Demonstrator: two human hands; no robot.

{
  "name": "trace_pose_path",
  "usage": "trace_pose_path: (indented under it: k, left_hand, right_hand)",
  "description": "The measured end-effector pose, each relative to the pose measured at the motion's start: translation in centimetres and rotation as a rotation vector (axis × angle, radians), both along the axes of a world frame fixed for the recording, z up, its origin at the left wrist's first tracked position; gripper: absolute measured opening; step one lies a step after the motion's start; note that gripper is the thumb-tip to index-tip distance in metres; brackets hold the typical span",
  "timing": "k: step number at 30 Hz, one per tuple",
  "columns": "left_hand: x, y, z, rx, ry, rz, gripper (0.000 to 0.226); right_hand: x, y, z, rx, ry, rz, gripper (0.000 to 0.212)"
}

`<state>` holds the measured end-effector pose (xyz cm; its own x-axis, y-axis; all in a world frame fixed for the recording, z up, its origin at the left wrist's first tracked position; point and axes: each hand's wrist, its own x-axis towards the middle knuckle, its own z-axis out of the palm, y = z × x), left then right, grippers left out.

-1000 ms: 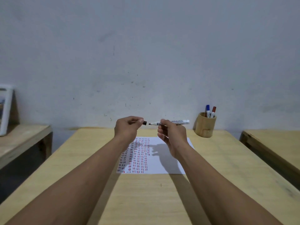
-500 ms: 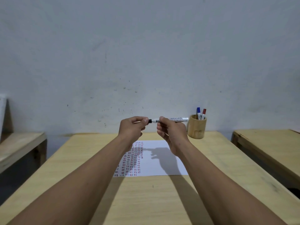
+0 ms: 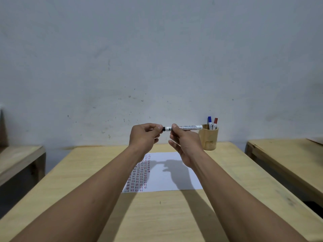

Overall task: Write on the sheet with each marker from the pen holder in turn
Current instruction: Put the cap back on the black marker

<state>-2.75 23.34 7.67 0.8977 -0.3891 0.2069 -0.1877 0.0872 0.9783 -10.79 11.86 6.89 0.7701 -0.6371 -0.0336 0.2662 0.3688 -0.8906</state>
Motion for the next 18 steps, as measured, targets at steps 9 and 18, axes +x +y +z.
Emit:
trace_pose_path:
  k: [9, 18]
  left_hand:
    - [-1.0, -3.1, 1.1, 0.062, -0.094, 0.125, 0.005]
    - [-1.0, -8.7, 2.1, 0.105, -0.184, 0.061, 0.02]
  right_hand:
    - [0.5, -1.2, 0.5, -0.47, 0.17, -0.277, 0.027]
    - [-0.6, -8.5, 2.0, -0.786, 0.359, -0.302, 0.01]
